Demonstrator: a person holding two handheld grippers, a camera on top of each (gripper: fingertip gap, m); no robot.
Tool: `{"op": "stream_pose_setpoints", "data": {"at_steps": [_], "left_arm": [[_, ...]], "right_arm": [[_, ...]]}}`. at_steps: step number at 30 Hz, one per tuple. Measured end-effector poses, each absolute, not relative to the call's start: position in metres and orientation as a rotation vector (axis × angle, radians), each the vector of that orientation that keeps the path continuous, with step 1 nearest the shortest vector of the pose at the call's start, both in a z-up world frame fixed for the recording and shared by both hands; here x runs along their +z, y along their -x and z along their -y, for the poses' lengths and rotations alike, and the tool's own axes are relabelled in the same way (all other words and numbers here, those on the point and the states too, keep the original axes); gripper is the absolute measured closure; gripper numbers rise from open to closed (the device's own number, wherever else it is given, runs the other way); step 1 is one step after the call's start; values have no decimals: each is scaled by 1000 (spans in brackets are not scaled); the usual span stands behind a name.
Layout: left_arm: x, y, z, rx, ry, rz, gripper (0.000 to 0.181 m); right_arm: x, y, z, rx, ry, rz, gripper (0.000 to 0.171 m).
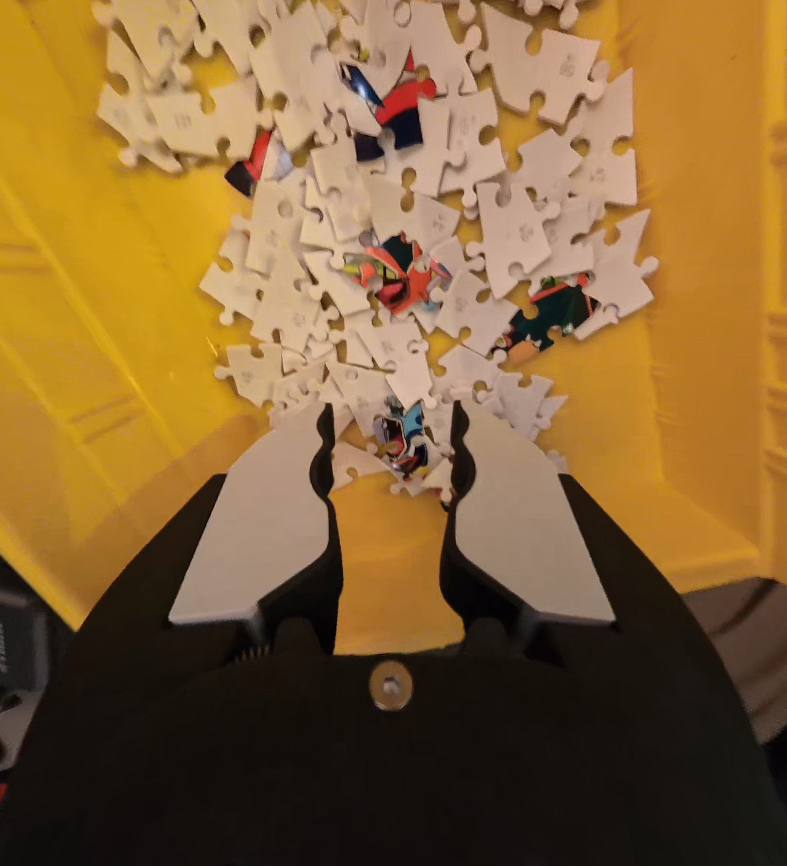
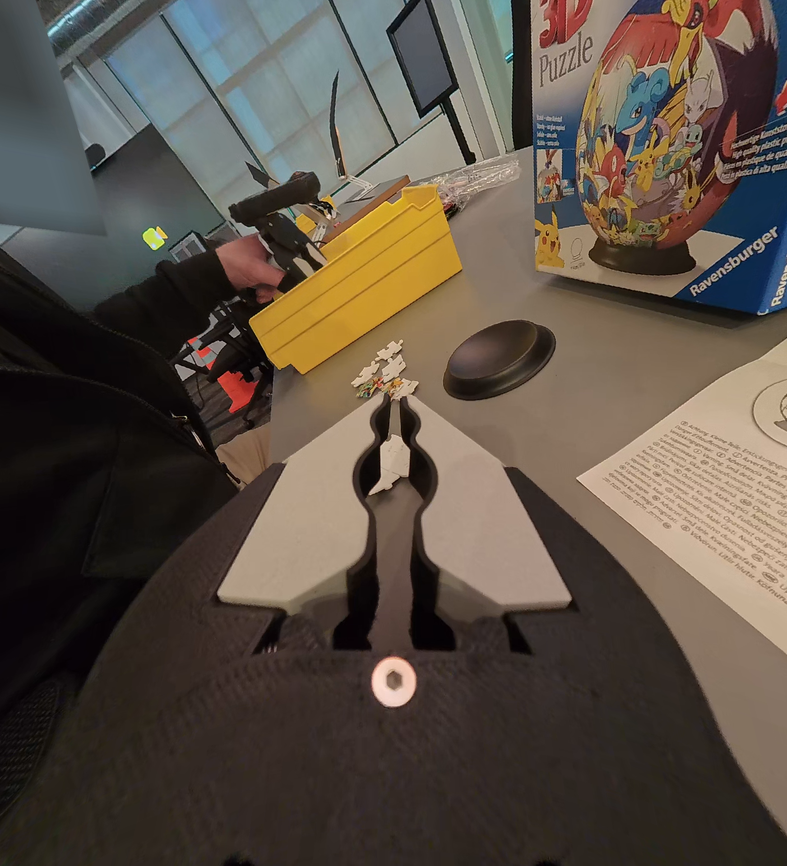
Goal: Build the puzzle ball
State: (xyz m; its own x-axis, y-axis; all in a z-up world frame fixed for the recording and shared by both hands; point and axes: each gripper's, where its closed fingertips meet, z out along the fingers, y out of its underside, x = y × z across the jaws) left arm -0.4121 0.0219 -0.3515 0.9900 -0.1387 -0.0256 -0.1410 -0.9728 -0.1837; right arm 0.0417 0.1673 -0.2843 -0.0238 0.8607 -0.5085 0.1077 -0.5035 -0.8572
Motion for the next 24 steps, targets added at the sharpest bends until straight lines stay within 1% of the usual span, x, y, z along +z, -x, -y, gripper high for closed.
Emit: {"op": "stream_pose_setpoints", "data": {"at_steps": [4, 7, 8, 9, 10, 12, 13, 14, 17, 20, 23, 24], "left_arm": [[-363, 414, -38, 84, 2944, -254, 134], [-374, 411, -37, 25, 2975, -231, 140], [-375, 410, -34, 16, 2990, -215, 144], [-375, 409, -27, -23, 3019, -176, 153], [-377, 409, -17, -44, 3068, -150, 153], [-376, 411, -2, -31, 3119, -160, 154], [-375, 411, 6, -35, 3147, -163, 150], [-374, 411, 8, -40, 3144, -161, 145], [-365, 414, 2, -57, 3068, -132, 143], [-363, 418, -15, -7, 2983, -213, 145], [-374, 417, -16, -8, 3024, -241, 146], [-374, 415, -20, -48, 3009, -222, 152]], "right_arm": [[-286, -41, -168, 1581, 1658, 1026, 169], [-287, -40, -168, 1577, 1667, 1025, 169], [-287, -40, -168, 1576, 1670, 1025, 169], [-288, -40, -169, 1574, 1674, 1024, 169], [-288, -40, -169, 1574, 1678, 1023, 169], [-289, -39, -169, 1573, 1687, 1023, 169], [-290, -39, -169, 1573, 1692, 1023, 169], [-290, -39, -170, 1572, 1695, 1023, 169], [-291, -39, -170, 1570, 1702, 1023, 169], [-292, -38, -170, 1569, 1709, 1025, 169], [-292, -38, -171, 1564, 1714, 1024, 169], [-292, -38, -171, 1563, 1714, 1022, 169]]}}
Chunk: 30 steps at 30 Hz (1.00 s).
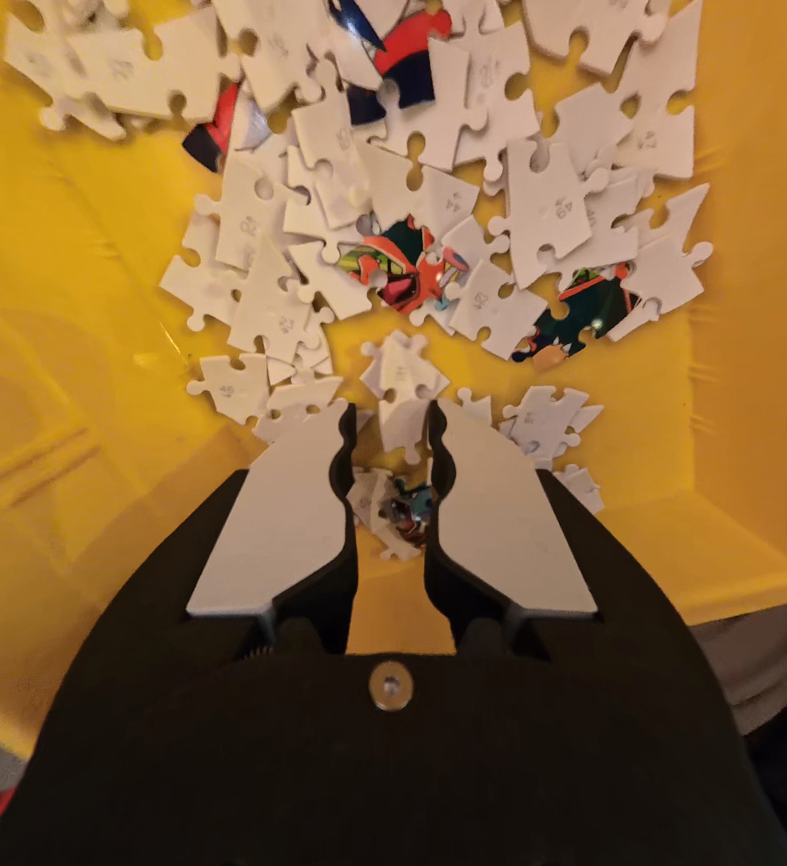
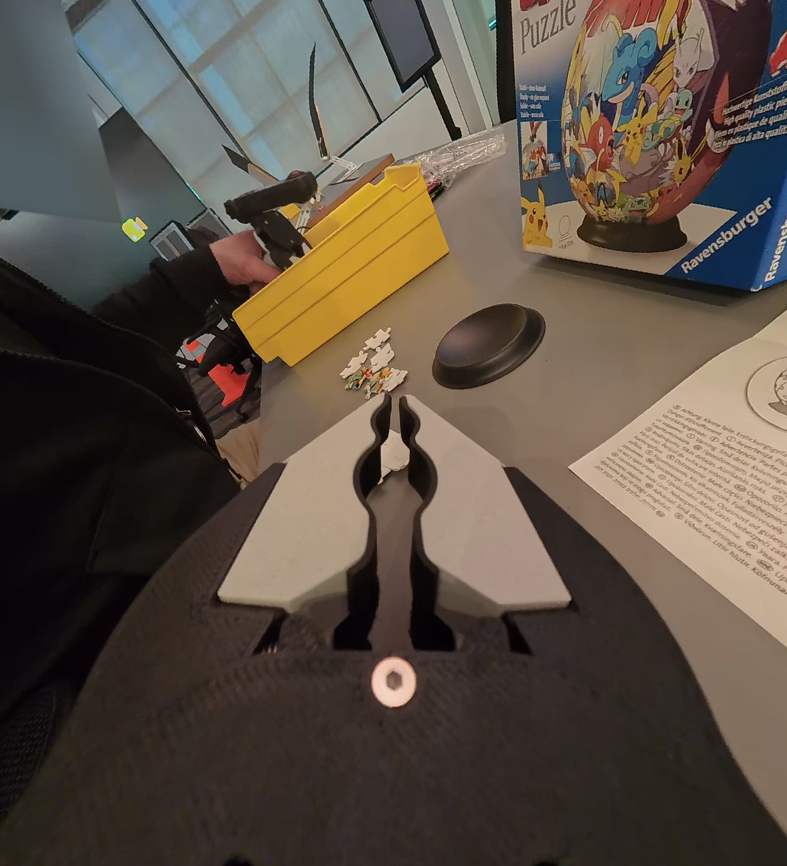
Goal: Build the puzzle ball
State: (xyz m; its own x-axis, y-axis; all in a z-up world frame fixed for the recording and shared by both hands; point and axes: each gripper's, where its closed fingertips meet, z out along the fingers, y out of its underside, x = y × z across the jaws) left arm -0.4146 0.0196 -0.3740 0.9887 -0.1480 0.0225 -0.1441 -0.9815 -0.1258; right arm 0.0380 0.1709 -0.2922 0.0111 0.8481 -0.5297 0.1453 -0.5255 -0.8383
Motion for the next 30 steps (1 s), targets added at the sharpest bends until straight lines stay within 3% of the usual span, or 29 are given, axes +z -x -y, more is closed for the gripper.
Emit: {"op": "stream_pose_setpoints", "data": {"at_steps": [4, 13, 18, 30], "left_arm": [[-376, 409, -19, -76, 2993, -244, 178], [-364, 397, 11, -216, 3037, -243, 179], [-367, 414, 23, -113, 3104, -203, 135], [-376, 401, -24, -10, 2987, -421, 141]], "right_arm": [[-293, -38, -171, 1563, 1718, 1020, 169], [-293, -38, -172, 1564, 1726, 1020, 169], [-293, -38, -172, 1564, 1726, 1021, 169], [-293, -38, -172, 1563, 1723, 1018, 169]]}}
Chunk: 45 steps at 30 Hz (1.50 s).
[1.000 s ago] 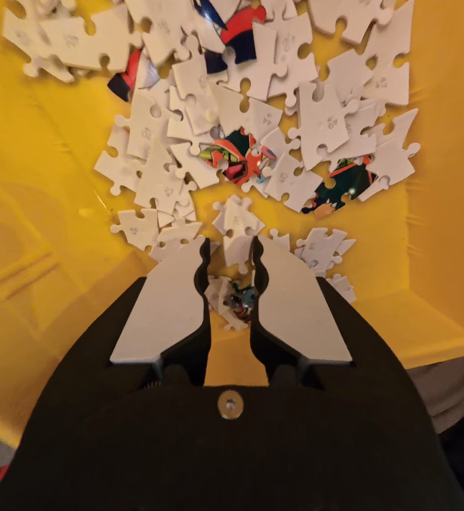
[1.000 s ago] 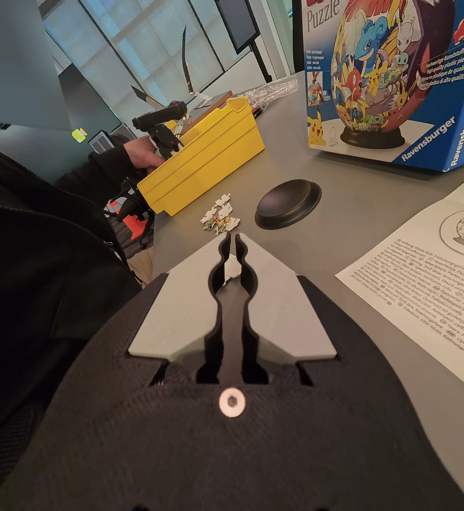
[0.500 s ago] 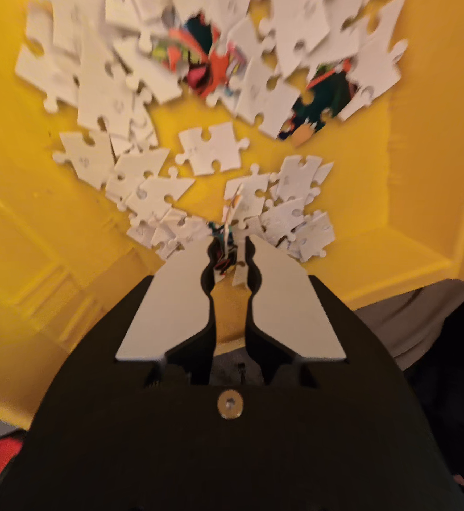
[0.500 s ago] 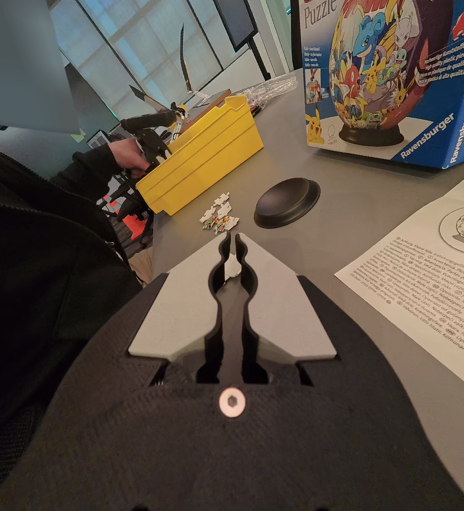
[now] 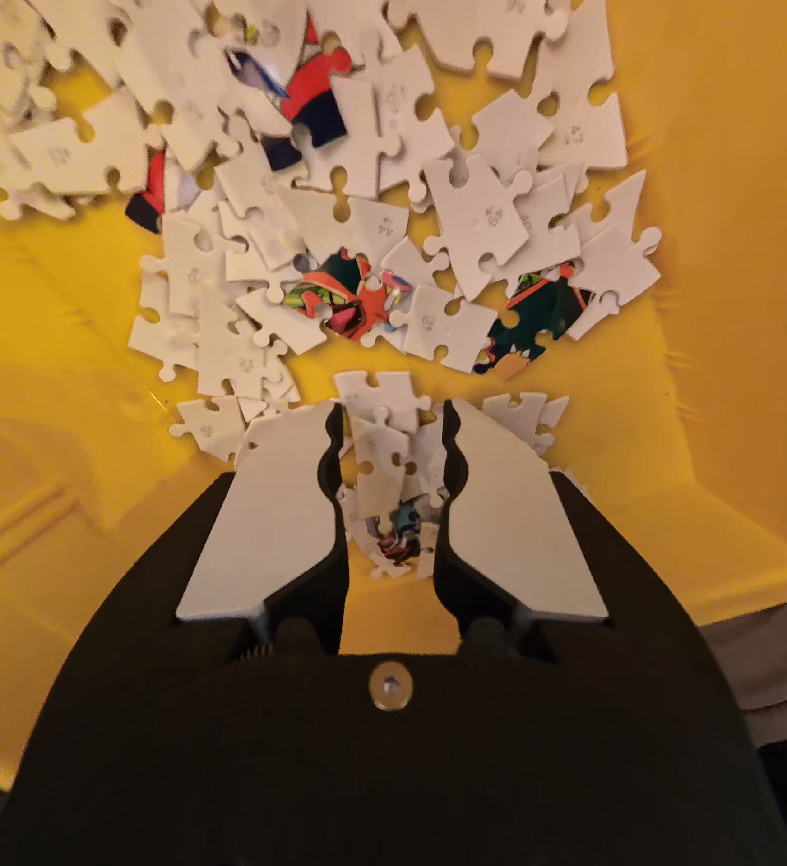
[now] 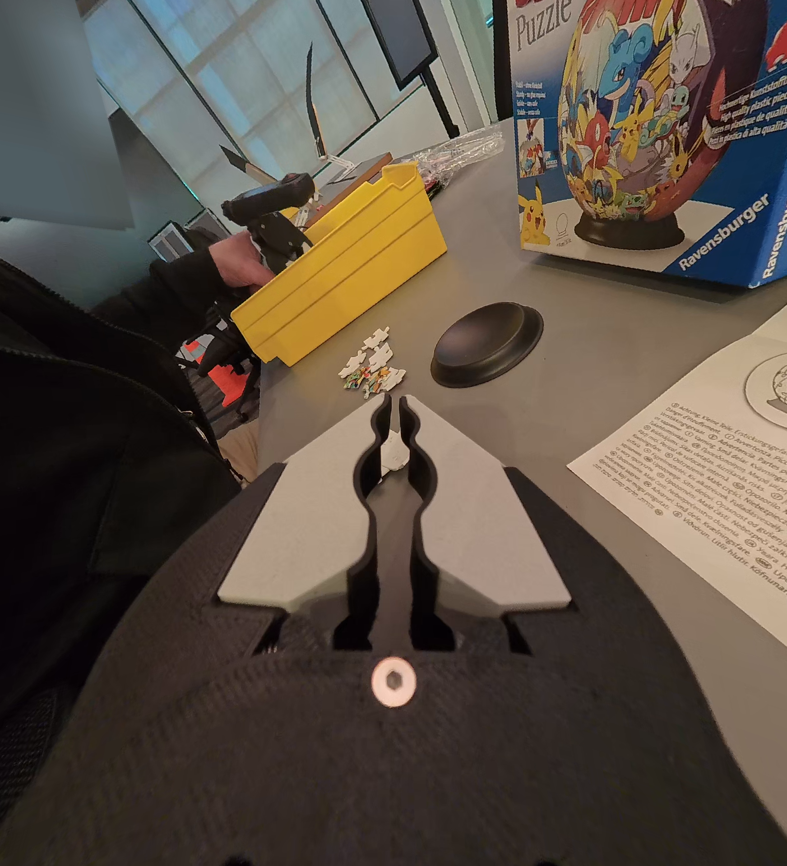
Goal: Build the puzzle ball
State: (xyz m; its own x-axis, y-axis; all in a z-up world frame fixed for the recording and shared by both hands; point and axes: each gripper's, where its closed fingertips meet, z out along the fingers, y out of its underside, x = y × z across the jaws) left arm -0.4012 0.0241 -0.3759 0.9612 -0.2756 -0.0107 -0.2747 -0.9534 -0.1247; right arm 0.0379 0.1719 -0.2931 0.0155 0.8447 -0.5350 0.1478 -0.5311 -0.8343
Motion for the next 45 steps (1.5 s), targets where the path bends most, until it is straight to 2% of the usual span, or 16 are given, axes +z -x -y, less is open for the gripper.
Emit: {"op": "stream_pose_setpoints", "data": {"at_steps": [7, 8, 10, 21, 32, 38, 45], "left_arm": [[-376, 398, -27, -29, 2970, -421, 149], [-375, 397, -27, -41, 2967, -420, 158], [-373, 400, -28, -18, 2957, -419, 164], [-347, 403, -36, 10, 2810, -402, 179], [-294, 391, -46, 21, 2582, -336, 179], [-233, 307, -58, -13, 2363, -517, 179], [-257, 192, -60, 78, 2259, -800, 179]], "right_arm": [[-293, -38, -172, 1566, 1721, 1018, 169], [-293, -38, -172, 1566, 1721, 1017, 169], [-293, -38, -172, 1566, 1720, 1017, 169], [-293, -38, -172, 1564, 1722, 1018, 169], [-292, -38, -172, 1566, 1715, 1018, 169], [-293, -38, -171, 1565, 1719, 1023, 169], [-293, -38, -171, 1564, 1717, 1026, 169]]}}
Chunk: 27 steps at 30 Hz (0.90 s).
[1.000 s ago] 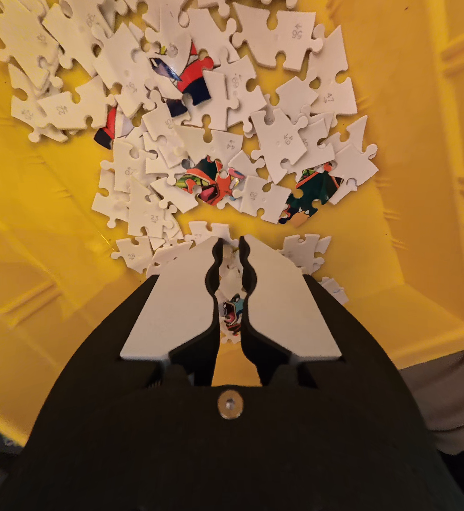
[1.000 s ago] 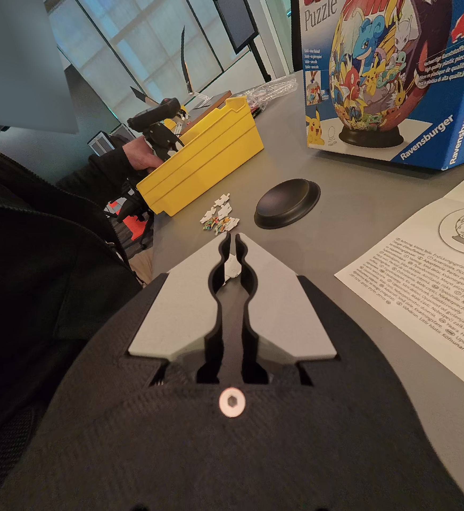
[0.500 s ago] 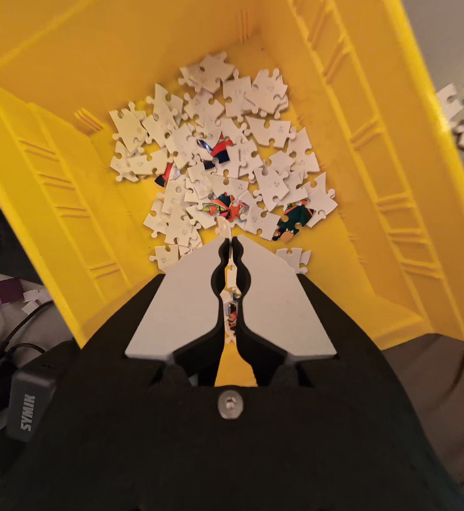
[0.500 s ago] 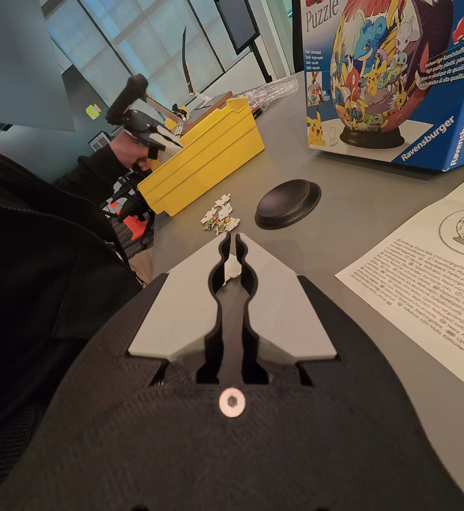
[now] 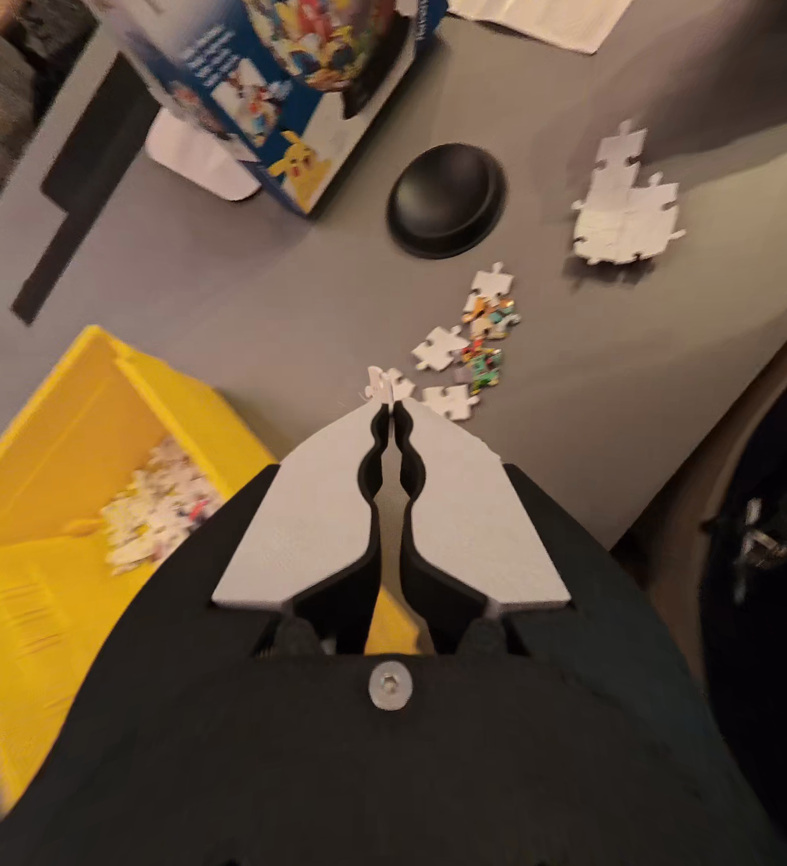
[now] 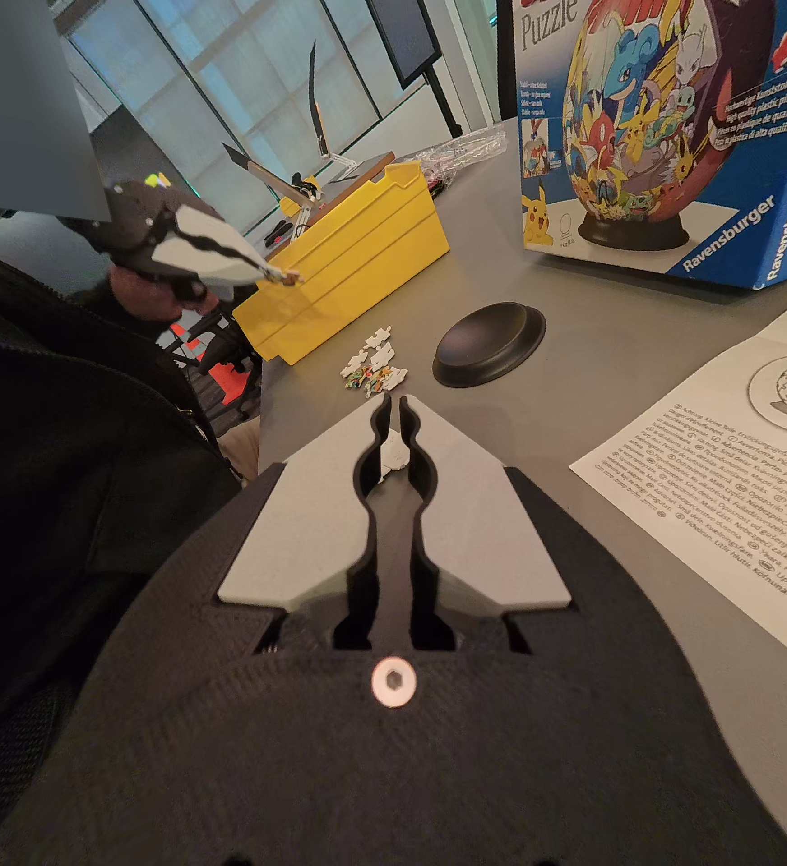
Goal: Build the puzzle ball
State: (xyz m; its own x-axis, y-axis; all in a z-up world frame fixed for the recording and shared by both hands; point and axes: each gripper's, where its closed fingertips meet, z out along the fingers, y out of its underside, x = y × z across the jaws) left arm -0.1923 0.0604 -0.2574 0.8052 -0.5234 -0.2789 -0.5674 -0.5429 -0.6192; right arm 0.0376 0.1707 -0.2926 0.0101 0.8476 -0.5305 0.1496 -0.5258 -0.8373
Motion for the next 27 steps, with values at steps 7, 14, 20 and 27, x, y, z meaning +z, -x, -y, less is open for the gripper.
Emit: {"op": "stream_pose_setpoints", "data": {"at_steps": [7, 14, 20, 27], "left_arm": [[-323, 179, -60, 270, 2377, -843, 179], [-359, 173, -54, 318, 2467, -907, 178], [-347, 165, -55, 255, 2438, -848, 160], [-248, 196, -62, 134, 2224, -564, 163]], "right_arm": [[-293, -38, -170, 1564, 1715, 1030, 169], [-293, -37, -170, 1560, 1719, 1032, 169], [-294, -37, -170, 1557, 1728, 1036, 169], [-295, -36, -171, 1554, 1735, 1035, 169]]}}
